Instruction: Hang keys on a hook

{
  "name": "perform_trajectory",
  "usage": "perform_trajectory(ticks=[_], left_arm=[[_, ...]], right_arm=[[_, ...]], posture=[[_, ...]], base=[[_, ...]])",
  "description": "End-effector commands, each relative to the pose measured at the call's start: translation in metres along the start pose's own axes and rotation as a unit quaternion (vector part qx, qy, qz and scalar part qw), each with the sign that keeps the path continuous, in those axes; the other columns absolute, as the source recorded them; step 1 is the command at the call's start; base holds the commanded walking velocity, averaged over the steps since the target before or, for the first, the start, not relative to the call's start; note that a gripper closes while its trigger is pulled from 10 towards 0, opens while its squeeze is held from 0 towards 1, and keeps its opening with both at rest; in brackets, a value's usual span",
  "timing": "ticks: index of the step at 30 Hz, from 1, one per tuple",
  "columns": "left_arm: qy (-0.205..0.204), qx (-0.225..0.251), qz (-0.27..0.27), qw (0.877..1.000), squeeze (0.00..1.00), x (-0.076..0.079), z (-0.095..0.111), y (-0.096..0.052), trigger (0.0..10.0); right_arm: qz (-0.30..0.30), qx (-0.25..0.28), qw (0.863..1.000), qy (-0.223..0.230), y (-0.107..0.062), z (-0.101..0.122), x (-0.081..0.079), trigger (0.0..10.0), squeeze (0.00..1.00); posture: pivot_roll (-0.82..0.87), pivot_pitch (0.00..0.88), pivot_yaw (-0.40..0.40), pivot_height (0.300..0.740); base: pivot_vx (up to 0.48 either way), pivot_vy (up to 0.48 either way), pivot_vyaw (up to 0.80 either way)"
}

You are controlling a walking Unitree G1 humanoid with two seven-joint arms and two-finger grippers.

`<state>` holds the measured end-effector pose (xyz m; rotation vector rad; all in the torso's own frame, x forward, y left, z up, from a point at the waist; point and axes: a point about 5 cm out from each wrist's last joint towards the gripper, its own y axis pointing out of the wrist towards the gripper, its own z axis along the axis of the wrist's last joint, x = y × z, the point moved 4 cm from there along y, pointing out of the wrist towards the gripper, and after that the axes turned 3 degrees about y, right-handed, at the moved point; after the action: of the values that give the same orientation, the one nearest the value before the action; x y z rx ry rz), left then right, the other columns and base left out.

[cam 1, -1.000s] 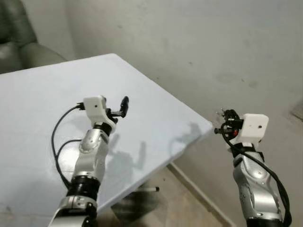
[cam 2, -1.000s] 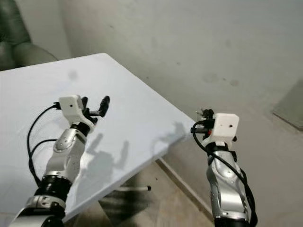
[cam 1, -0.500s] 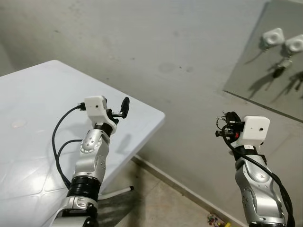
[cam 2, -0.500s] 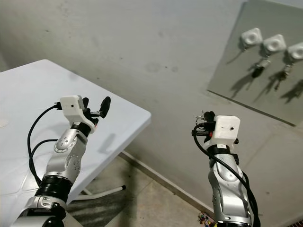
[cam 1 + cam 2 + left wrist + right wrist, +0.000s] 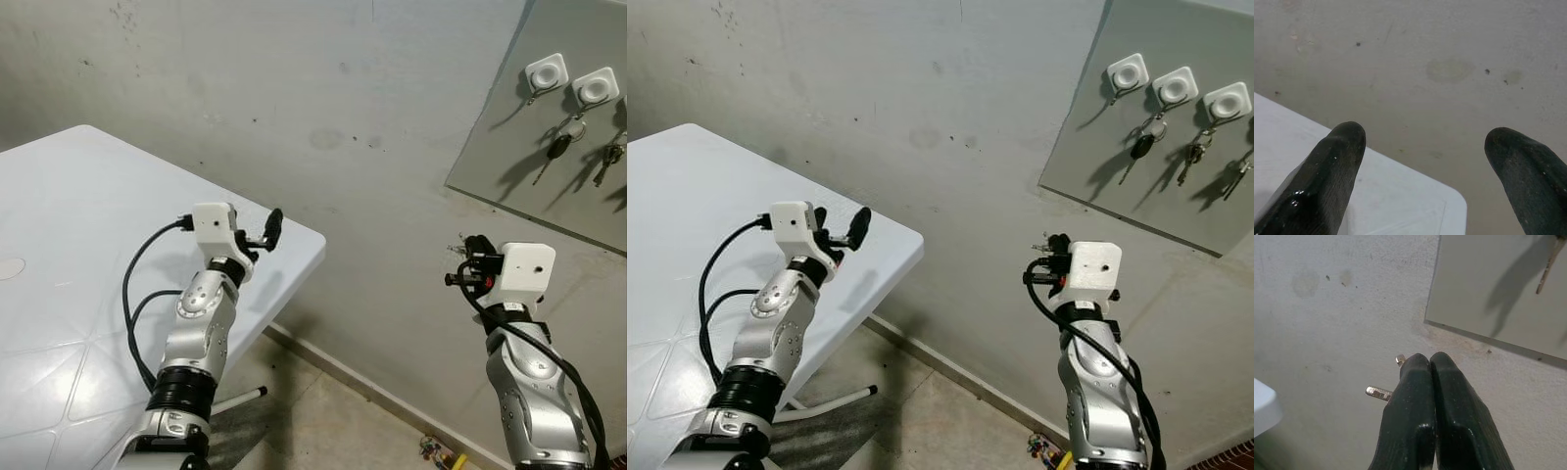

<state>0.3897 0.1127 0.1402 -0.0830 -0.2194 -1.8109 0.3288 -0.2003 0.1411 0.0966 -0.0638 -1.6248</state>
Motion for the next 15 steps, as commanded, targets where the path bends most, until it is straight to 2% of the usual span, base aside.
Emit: perform_trajectory(ticks=[1, 3, 4, 9, 13, 15], left_arm=[[0.012, 0.012, -0.018, 1.0, 0.0, 0.0072, 0.0046, -0.0012, 10.0], [0.016, 0.011, -0.018, 1.0, 0.0, 0.0074, 0.0038, -0.0017, 10.0], [0.011, -0.007, -0.016, 1.0, 0.0, 0.0064, -0.0018, -0.0016, 10.0], [0.014, -0.003, -0.009, 1.0, 0.0, 0.0043, 0.0001, -0.0023, 10.0], [0.021, -0.001, -0.003, 1.0, 0.0, 0.0017, 0.0012, -0.0036, 10.0], [0.009, -0.011, 0.002, 1.0, 0.0, 0.0, -0.0013, -0.0039, 10.0]], right_arm=[[0.001, 0.007, 1.0, -0.006, 0.0031, 0.0063, 0.0013, 10.0, 0.0], [0.001, 0.007, 1.0, -0.006, 0.0031, 0.006, 0.0008, 10.0, 0.0], [0.002, 0.006, 1.0, -0.006, 0.0032, 0.0054, -0.0002, 10.0, 0.0], [0.005, 0.004, 1.0, -0.003, 0.0035, 0.0042, -0.0022, 10.0, 0.0], [0.005, 0.003, 1.0, -0.003, 0.0033, 0.0037, -0.0028, 10.0, 0.0], [0.006, 0.001, 1.0, 0.0, 0.0031, 0.0029, -0.0034, 10.0, 0.0]], posture=[[-0.04, 0.0, -0.056, 0.74], [-0.04, 0.0, -0.056, 0.74], [-0.03, 0.0, -0.059, 0.74], [-0.03, 0.0, -0.059, 0.74], [-0.03, 0.0, -0.059, 0.74], [-0.03, 0.0, -0.059, 0.74]], base=[[0.0, 0.0, -0.74], [0.0, 0.0, -0.74], [0.0, 0.0, -0.74], [-0.289, 0.302, -0.74], [0.0, 0.0, -0.74], [0.0, 0.0, -0.74]])
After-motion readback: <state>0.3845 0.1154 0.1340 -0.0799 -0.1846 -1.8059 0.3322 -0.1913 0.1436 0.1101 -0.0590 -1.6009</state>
